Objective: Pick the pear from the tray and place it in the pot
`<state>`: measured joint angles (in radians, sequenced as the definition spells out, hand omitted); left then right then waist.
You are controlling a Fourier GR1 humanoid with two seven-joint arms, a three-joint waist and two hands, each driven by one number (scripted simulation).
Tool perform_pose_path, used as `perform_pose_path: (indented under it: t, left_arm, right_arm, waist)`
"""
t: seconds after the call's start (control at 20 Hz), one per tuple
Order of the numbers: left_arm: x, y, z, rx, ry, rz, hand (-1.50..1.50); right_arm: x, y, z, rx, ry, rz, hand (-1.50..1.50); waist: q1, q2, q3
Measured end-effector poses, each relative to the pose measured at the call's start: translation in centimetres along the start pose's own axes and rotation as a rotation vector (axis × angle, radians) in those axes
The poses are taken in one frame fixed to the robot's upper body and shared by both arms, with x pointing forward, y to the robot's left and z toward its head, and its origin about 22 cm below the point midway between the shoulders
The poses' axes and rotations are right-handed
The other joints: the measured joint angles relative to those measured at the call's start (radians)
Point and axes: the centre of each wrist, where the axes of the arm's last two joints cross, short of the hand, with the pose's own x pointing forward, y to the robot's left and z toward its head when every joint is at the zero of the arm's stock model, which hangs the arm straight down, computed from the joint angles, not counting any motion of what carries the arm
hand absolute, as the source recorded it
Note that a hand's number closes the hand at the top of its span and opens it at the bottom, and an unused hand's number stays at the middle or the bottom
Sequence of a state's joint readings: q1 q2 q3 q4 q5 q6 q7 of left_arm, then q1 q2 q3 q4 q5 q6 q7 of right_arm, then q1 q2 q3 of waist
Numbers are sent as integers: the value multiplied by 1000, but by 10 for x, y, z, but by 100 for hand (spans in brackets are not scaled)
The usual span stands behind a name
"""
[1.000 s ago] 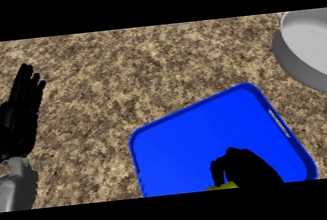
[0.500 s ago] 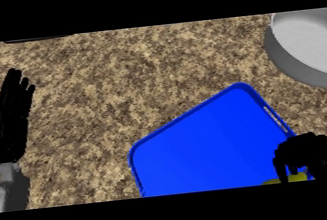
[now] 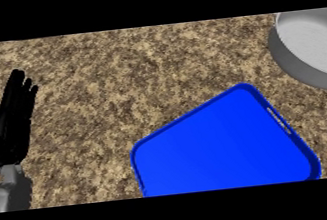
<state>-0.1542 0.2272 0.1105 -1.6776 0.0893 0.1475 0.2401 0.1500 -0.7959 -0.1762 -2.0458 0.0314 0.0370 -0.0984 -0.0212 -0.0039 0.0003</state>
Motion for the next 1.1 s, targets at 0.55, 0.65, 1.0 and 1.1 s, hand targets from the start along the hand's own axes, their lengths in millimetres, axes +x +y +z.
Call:
perform_pose_path:
  t: [0.55,0.65,1.0,1.1]
  left_arm:
    - [0,-8,-12,-30,-9,11,0]
    - [-2,-11,-11,-37,-9,15,0]
    - [4,-12,-14,-50,-23,8,0]
    - [2,-14,-15,-57,-21,10,0]
  right_arm:
    - [-69,-58,-32,-96,125,-75,150]
    - [-82,-63,-42,-102,143,-93,150]
    - [-120,-50,-63,-167,176,11,150]
    - [-128,-46,-65,-196,185,126,150]
  waist:
    - [29,6,0]
    - [34,7,0]
    - [50,12,1]
    - [56,15,1]
